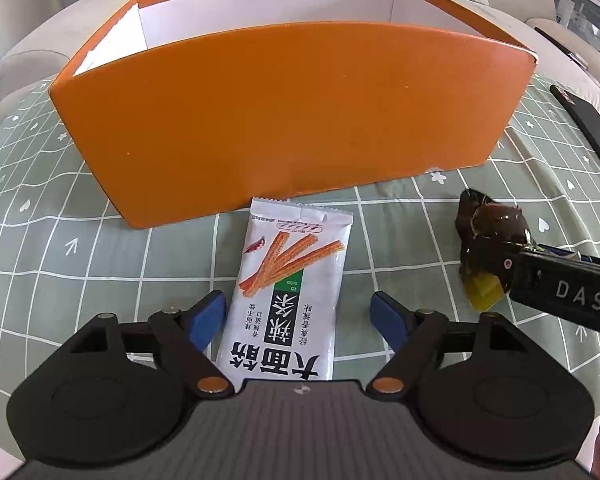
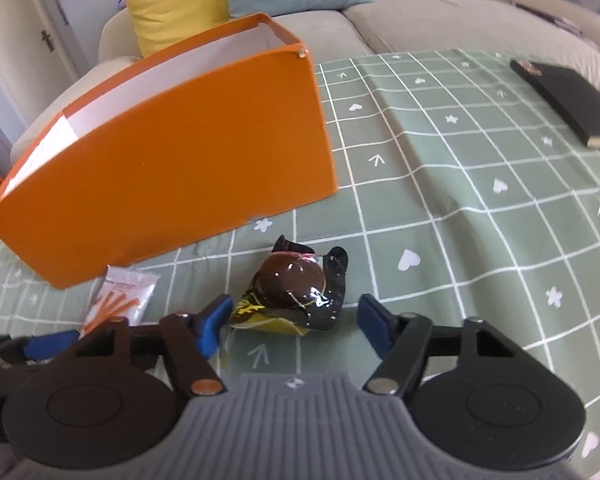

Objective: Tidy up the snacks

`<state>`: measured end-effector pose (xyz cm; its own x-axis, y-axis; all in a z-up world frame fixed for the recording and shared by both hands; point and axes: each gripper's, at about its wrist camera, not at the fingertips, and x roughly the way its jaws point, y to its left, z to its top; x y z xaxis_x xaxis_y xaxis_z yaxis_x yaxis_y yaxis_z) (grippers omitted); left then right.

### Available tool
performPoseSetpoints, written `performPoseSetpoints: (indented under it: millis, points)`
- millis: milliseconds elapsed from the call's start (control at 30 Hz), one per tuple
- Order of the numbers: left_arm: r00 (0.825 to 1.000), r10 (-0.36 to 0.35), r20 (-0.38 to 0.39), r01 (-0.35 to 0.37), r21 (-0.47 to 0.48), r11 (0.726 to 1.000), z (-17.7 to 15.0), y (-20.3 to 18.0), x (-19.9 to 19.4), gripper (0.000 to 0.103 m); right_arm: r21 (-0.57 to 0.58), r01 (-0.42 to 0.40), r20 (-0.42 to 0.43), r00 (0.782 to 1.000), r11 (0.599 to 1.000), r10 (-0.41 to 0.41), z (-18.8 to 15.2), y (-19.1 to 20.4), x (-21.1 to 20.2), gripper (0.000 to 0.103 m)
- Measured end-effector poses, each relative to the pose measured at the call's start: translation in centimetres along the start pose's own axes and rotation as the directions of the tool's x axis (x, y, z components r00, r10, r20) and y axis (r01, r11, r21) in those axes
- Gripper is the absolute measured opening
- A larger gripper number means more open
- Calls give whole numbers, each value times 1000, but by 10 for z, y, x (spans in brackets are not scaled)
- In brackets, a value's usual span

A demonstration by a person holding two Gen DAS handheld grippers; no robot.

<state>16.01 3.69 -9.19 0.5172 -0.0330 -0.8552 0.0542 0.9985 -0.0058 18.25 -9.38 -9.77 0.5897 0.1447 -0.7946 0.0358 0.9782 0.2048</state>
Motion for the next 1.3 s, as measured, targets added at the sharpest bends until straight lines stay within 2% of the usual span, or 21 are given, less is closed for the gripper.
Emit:
performPoseSetpoints:
  millis: [67, 233, 467, 633, 733, 833, 1067, 1300]
  points:
    - [1000, 0, 4, 0, 0, 1000, -1, 0, -1, 81, -18, 8, 7, 1000, 1000, -8, -1, -1, -1, 54]
    - [1000, -7, 7, 7, 5, 1000, -3, 1, -8, 59, -40, 0, 4, 1000, 999, 0, -4, -2, -6, 49]
    - [1000, -9, 1, 9, 5, 1000, -8, 2, -14, 57, -44, -21, -17, 1000, 999, 21, -8, -4, -14, 46]
    - [1000, -25, -13, 25, 39, 999, -16, 1, -22, 55, -51, -29, -32, 999, 998, 28, -10, -9, -17, 46]
    - [999, -30, -19, 30, 18, 999, -20, 5, -27, 55, -54, -37, -40, 999, 998, 34, -12, -13, -20, 46]
    - [999, -51, 5, 51, -9, 999, -25, 9, -33, 54, -51, -41, -50, 998, 998, 38, -14, -16, -23, 45]
    - [997, -48, 59, 49, -23, 999, -30, 11, -53, 54, -58, -83, -54, 995, 995, 80, -16, -15, -32, 43]
    - [988, -54, 144, 59, -31, 998, -21, 12, -80, 54, -60, -116, -11, 993, 991, 116, -8, -7, -51, 43]
